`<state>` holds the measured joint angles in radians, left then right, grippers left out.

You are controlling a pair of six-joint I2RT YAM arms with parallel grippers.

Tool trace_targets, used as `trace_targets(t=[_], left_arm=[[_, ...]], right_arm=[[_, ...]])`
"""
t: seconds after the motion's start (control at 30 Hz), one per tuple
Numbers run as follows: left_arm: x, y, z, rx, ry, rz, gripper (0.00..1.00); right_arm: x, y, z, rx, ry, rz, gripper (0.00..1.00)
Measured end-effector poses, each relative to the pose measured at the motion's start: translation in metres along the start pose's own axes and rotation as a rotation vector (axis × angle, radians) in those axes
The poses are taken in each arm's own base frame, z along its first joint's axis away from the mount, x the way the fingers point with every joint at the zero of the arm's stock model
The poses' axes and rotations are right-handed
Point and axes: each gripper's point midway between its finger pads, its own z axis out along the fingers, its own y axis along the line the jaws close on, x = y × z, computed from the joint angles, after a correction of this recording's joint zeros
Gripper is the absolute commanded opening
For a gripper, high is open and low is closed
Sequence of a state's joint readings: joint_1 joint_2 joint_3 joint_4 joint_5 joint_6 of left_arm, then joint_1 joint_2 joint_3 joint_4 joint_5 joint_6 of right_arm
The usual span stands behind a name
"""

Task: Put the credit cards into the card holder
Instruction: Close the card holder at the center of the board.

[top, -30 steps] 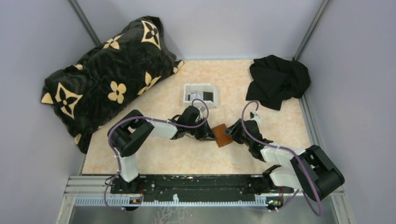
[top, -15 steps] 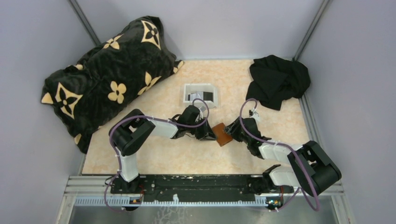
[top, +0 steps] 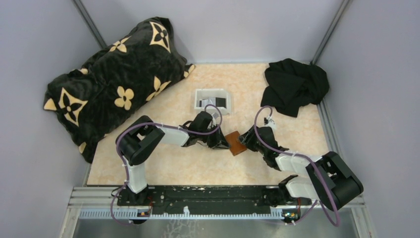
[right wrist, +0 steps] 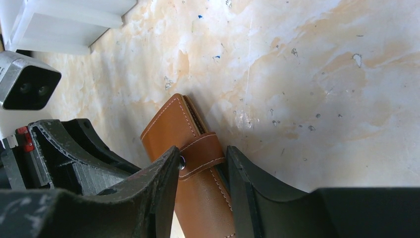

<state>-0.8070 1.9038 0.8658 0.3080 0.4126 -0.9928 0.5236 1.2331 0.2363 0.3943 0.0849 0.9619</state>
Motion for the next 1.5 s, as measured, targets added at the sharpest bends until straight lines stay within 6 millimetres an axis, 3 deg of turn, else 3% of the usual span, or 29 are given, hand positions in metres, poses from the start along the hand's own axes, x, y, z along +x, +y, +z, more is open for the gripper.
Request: trace_targets(t=[0.87, 1.1, 1.5], left_arm=[[-0.004, 0.000, 0.002, -0.036, -0.012, 0.020, 0.26], [-0.006, 0.000, 0.002, -0.048, -0.023, 0.025, 0.26], [-0.007, 0.000, 0.003, -0.052, -0.024, 0.038, 0.26]], right_arm=[[0.010, -0.006, -0.018, -0.014, 0.035, -0.037, 0.47], [0.005, -0.012, -0.024, 0.018, 0.007, 0.031, 0.49], [-0.006, -0.011, -0.013, 0.081, -0.022, 0.135, 0.49]])
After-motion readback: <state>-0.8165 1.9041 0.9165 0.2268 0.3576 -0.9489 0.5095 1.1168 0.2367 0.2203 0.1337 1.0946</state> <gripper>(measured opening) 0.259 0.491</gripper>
